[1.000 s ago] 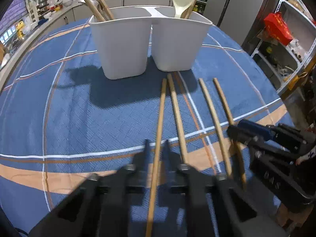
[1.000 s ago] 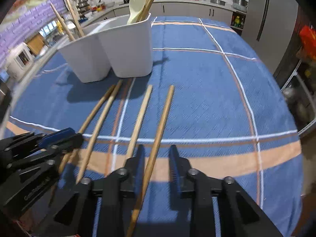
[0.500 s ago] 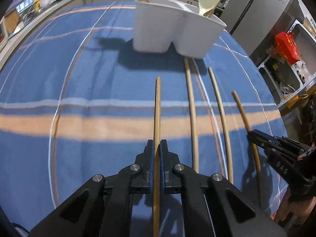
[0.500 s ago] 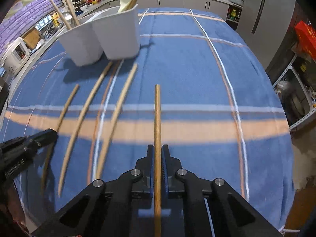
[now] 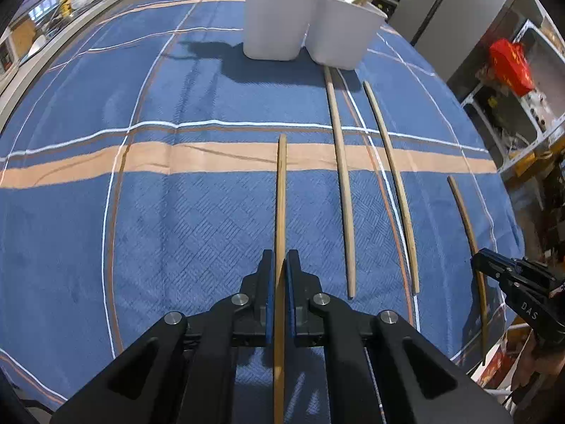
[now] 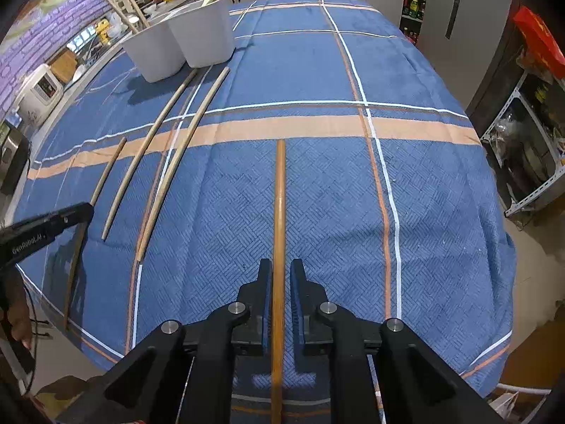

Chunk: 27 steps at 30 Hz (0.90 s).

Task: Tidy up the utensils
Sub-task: 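Lift both chopsticks and carry them upright toward the white holder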

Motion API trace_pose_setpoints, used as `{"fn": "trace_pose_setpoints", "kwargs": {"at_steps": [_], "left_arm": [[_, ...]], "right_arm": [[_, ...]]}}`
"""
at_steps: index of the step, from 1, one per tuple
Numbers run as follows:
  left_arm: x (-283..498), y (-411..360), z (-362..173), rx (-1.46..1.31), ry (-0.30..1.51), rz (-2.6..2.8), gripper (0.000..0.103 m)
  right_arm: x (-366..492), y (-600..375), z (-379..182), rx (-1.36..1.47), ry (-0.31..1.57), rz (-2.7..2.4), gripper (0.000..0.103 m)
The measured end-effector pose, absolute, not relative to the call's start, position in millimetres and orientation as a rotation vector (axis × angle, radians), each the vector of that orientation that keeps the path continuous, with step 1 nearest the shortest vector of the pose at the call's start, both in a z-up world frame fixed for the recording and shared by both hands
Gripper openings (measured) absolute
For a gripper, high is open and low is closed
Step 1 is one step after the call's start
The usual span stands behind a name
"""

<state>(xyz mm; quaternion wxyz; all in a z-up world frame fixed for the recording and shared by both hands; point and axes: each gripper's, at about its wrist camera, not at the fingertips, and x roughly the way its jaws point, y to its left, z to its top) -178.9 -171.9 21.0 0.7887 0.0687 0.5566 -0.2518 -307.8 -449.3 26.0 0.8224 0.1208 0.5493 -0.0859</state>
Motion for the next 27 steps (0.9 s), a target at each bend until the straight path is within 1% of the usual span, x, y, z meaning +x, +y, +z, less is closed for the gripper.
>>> {"fn": "trace_pose_setpoints", "kwargs": {"at_steps": [5, 7, 9, 11, 14, 18, 20, 22, 23, 25, 27], "left_arm": [[-168, -186, 21, 0.211, 1.241, -0.540, 0.006], [-163, -192, 21, 0.234, 1.249, -0.541, 0.006], [-159, -197, 21, 0.251, 1.253, -0.545, 0.006], [-156, -200, 21, 0.263, 1.254, -0.549, 0.006], [-151, -206, 20, 0.284, 1.246, -0.553, 0.006], [-148, -211, 20, 0.294, 1.225, -0.556, 0.008], [-148, -212, 20, 0.282, 1.211, -0.560, 0.010], [-149, -214, 20, 0.266, 1.201, -0.568, 0.015], [-149, -220, 20, 0.268, 1.194, -0.566, 0.015], [-151, -221, 19, 0.279, 1.174, -0.567, 0.015], [-154, -220, 19, 0.287, 1.167, -0.569, 0.005]], "right_arm": [[-288, -451, 25, 0.196, 1.221, -0.184, 0.015], [-281, -452, 25, 0.183, 1.240, -0.185, 0.018], [-271, -451, 24, 0.151, 1.262, -0.188, 0.031], [-264, -451, 24, 0.137, 1.268, -0.188, 0.036], [-255, -455, 24, 0.157, 1.282, -0.185, 0.039], [-246, -456, 24, 0.165, 1.281, -0.187, 0.040], [-244, -454, 25, 0.156, 1.275, -0.181, 0.040], [-242, -454, 25, 0.157, 1.266, -0.179, 0.039], [-242, -453, 25, 0.156, 1.258, -0.178, 0.038], [-240, -454, 26, 0.158, 1.241, -0.182, 0.030], [-240, -458, 26, 0.177, 1.231, -0.192, 0.009]]}}
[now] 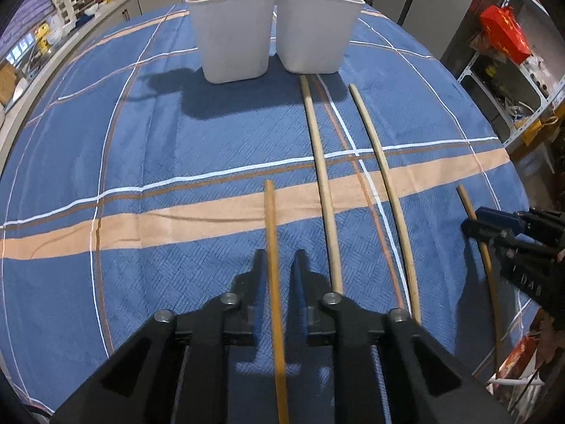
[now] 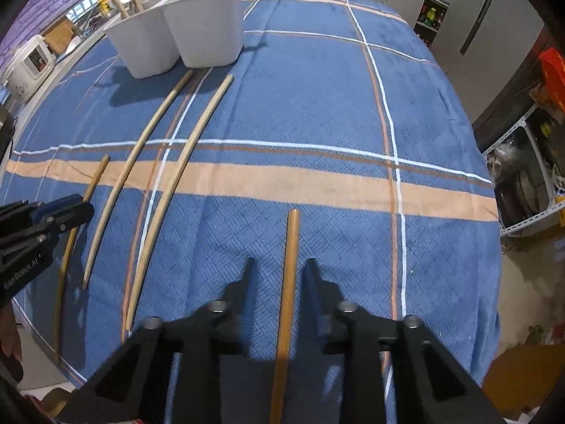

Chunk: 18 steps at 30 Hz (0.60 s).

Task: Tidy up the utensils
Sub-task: 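Lift both chopsticks and carry them upright toward the white holder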

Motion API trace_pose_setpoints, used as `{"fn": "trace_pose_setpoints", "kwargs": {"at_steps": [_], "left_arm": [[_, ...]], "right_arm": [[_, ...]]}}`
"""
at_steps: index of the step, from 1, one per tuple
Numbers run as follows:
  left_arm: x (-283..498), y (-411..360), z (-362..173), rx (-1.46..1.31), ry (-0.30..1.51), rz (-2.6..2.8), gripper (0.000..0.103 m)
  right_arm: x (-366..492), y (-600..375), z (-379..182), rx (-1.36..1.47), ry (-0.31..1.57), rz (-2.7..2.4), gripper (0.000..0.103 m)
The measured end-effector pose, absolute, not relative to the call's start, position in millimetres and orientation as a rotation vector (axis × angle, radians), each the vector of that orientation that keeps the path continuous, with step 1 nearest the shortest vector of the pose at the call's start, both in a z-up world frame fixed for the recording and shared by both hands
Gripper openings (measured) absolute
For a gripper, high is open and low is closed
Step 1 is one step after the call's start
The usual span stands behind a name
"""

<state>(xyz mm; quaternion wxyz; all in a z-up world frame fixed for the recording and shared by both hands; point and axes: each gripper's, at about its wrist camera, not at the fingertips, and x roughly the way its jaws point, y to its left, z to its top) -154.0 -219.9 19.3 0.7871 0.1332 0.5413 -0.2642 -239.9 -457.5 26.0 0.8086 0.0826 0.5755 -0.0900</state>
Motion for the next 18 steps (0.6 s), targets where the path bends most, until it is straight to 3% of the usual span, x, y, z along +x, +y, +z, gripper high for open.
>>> {"fn": "trace_pose_setpoints", "kwargs": {"at_steps": [7, 18], "left_arm": [[-167, -204, 35, 0.195, 1.133, -0.598, 0.005], [-186, -165, 88, 0.077, 0.975, -0.630, 0.005]], "right_arm": [[-260, -478, 38, 0.380, 1.068, -0.152, 0.007], [-303, -467, 91, 0.403, 0.820, -0.164, 0.007]]}}
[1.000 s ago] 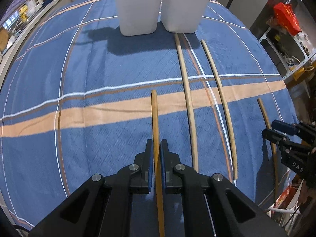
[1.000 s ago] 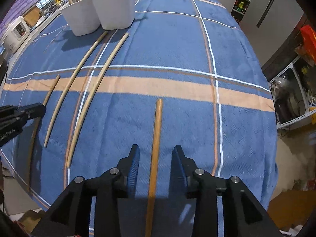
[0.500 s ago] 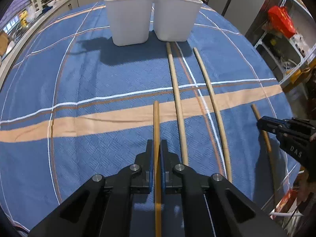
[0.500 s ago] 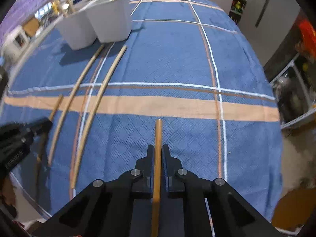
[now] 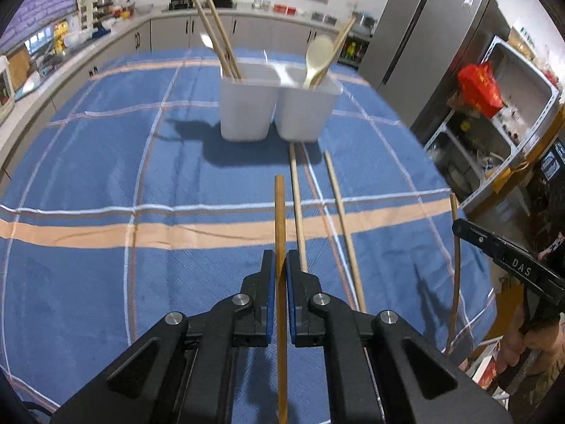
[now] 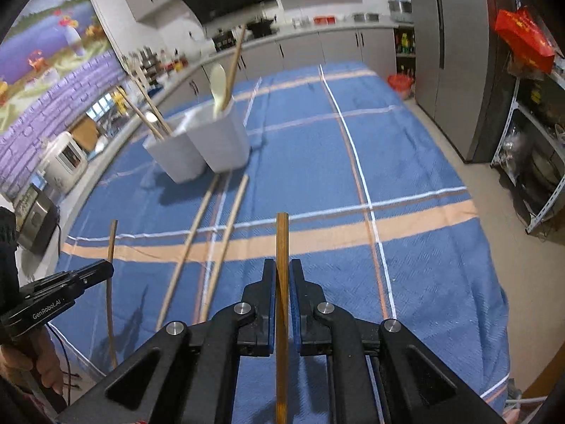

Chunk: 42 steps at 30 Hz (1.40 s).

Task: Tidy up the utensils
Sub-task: 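Lift both chopsticks and carry them upright toward the white holder, then lower the chopsticks into the holder and open both grippers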

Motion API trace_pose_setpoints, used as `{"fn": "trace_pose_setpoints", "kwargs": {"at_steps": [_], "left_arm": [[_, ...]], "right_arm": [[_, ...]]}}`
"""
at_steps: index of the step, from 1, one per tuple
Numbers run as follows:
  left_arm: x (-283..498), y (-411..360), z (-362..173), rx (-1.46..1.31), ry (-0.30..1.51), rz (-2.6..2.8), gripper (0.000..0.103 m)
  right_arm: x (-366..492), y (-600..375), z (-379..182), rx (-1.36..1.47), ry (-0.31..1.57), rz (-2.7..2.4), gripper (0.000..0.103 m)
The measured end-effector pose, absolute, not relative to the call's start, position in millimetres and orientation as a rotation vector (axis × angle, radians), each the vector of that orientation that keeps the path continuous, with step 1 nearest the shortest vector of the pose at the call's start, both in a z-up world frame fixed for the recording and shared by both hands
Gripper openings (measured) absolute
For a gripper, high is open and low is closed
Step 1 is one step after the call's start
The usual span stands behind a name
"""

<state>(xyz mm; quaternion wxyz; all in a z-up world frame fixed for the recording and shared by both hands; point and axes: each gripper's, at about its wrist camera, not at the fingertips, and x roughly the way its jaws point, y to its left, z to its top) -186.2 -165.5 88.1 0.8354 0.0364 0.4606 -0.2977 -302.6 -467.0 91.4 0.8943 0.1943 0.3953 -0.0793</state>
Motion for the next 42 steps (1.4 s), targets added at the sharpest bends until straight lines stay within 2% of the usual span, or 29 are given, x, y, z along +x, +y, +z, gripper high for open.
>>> {"fn": "trace_pose_setpoints", "kwargs": {"at_steps": [15, 27, 42], "left_arm": [[-218, -140, 149, 0.014, 0.789, -0.639, 0.005], [-222, -134, 182, -0.012, 0.684, -0.653, 0.005], [-151, -123, 236, -0.069, 0.588, -0.645, 0.005]], "right_arm": [[-330, -447, 147, 0.383, 0.638, -0.123, 0.007], [-327, -451, 164, 0.381, 0.586, -0.127, 0.007], [-276, -474, 224, 0.381, 0.477, -0.124, 0.007]]}}
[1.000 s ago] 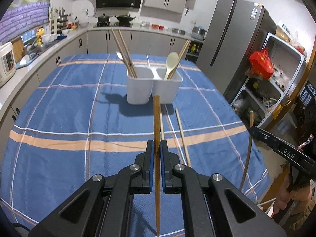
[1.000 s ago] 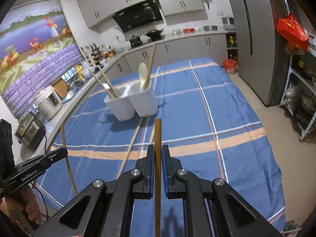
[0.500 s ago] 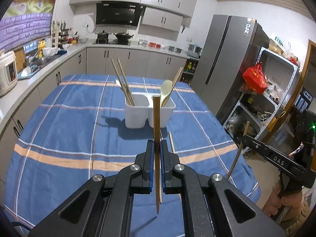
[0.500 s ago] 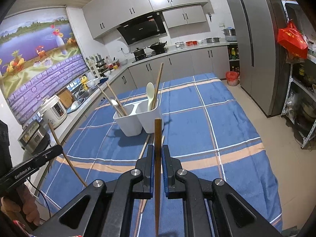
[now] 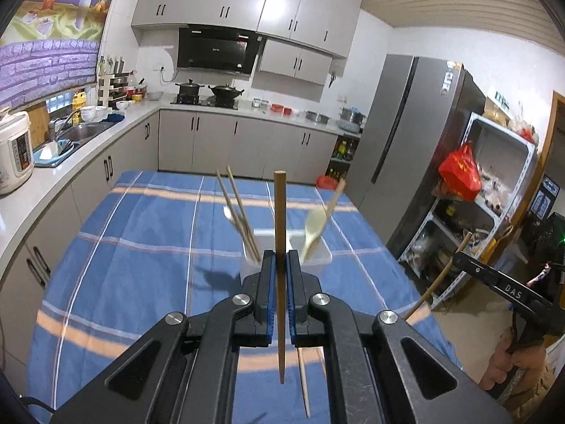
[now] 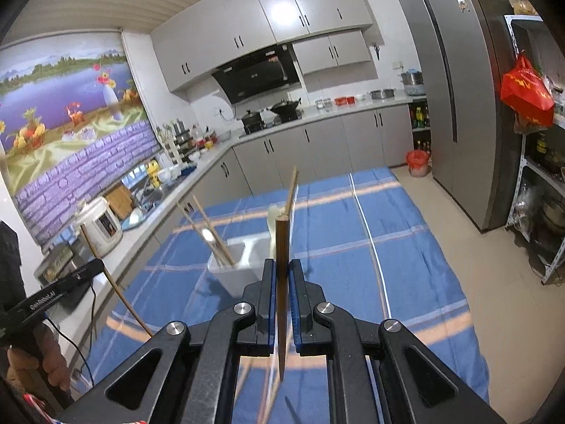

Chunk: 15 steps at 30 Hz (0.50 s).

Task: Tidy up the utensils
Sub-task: 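Lower the chopsticks into the holder and open both grippers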

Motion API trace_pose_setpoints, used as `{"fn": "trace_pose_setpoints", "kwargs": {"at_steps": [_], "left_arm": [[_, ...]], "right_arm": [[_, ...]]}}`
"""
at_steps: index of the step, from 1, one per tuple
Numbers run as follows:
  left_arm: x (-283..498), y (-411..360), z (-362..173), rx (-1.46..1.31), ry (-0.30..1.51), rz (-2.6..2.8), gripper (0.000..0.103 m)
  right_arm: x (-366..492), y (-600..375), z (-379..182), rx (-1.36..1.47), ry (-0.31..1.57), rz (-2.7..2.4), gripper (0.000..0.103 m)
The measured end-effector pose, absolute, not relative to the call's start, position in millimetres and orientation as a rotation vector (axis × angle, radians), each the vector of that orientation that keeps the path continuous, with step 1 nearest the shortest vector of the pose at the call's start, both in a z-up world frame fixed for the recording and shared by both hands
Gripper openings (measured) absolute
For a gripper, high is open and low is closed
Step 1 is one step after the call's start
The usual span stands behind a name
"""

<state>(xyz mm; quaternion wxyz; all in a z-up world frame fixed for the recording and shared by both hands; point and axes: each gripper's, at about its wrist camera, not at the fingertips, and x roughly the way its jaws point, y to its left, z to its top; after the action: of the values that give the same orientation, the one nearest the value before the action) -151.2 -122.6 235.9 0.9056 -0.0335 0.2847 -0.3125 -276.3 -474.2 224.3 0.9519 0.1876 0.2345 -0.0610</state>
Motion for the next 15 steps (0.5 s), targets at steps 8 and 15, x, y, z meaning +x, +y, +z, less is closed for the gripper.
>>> {"fn": "trace_pose_setpoints", "kwargs": {"at_steps": [8, 15], "left_arm": [[-80, -145, 269, -0.110, 0.519, -0.698, 0.005], [-23, -187, 266, -0.042, 0.502, -0.703, 0.005]], "right_arm": [[-200, -479, 269, 0.390, 0.403, -0.095, 0.007], [-132, -477, 269, 0.333, 0.420, -0.161, 0.007]]}}
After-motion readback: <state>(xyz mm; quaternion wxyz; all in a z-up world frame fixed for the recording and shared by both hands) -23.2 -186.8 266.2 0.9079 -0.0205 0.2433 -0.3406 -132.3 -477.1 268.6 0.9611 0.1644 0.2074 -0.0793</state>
